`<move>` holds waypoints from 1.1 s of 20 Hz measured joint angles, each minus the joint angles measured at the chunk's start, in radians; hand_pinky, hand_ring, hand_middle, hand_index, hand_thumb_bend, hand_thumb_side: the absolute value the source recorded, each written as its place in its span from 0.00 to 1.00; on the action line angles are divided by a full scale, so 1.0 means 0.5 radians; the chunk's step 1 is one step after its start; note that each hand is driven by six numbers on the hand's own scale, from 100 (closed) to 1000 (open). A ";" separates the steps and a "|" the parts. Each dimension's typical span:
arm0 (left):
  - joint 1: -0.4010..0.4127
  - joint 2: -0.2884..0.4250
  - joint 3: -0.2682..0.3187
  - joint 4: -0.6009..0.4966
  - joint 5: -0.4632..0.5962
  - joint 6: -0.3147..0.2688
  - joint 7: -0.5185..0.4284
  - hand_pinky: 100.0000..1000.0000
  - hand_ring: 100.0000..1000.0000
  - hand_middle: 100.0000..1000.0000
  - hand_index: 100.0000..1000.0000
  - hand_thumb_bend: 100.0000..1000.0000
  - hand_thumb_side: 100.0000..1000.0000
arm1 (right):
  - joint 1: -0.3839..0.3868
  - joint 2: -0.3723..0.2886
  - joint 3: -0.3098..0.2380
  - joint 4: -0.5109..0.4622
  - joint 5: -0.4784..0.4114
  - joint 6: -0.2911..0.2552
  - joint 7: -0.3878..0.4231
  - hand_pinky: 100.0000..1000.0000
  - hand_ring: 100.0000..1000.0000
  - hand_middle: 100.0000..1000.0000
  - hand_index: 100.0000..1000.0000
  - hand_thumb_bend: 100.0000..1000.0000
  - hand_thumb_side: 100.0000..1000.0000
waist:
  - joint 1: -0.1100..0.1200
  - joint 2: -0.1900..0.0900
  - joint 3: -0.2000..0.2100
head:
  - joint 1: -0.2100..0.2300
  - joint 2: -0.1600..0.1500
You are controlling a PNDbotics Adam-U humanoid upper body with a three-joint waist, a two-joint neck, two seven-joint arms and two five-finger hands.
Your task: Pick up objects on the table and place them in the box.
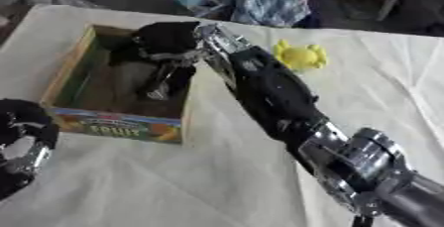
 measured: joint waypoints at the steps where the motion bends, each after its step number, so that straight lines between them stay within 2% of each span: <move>1: 0.000 0.000 0.000 0.000 0.000 0.000 0.000 0.48 0.58 0.52 0.62 0.27 0.00 | 0.000 0.000 0.004 -0.005 -0.013 0.001 0.018 0.80 0.86 0.90 0.95 0.25 0.77 | 0.000 0.000 0.000 | 0.001 0.000; 7: 0.000 0.000 0.000 0.000 0.000 0.000 0.000 0.48 0.58 0.52 0.62 0.28 0.00 | 0.000 -0.001 0.027 -0.044 -0.061 0.001 0.107 0.81 0.88 0.93 0.97 0.37 0.88 | 0.000 -0.001 -0.003 | 0.004 -0.001; 9: 0.000 0.000 0.000 0.000 0.000 0.000 0.000 0.48 0.58 0.52 0.62 0.28 0.00 | 0.000 -0.001 0.034 -0.058 -0.062 0.003 0.119 0.82 0.89 0.94 0.97 0.42 0.96 | 0.000 -0.001 -0.003 | 0.004 -0.005; 12: 0.000 0.000 0.000 0.000 0.000 0.000 0.000 0.48 0.58 0.52 0.62 0.28 0.00 | 0.000 -0.001 0.055 -0.085 -0.059 0.003 0.123 0.83 0.91 0.95 0.98 0.42 1.00 | 0.000 -0.001 -0.002 | 0.004 -0.007; 16: 0.000 0.000 0.000 0.000 0.000 0.000 0.000 0.48 0.58 0.52 0.62 0.28 0.00 | 0.000 -0.004 0.095 -0.128 0.000 0.000 0.090 0.85 0.94 0.97 0.99 0.41 1.00 | 0.000 -0.002 0.000 | 0.005 -0.008; 22: 0.000 0.000 0.000 0.000 0.000 0.000 0.000 0.48 0.58 0.51 0.62 0.29 0.00 | 0.000 -0.019 0.153 -0.188 0.231 -0.002 -0.121 0.87 0.97 0.98 1.00 0.39 1.00 | -0.006 -0.005 0.000 | 0.006 -0.009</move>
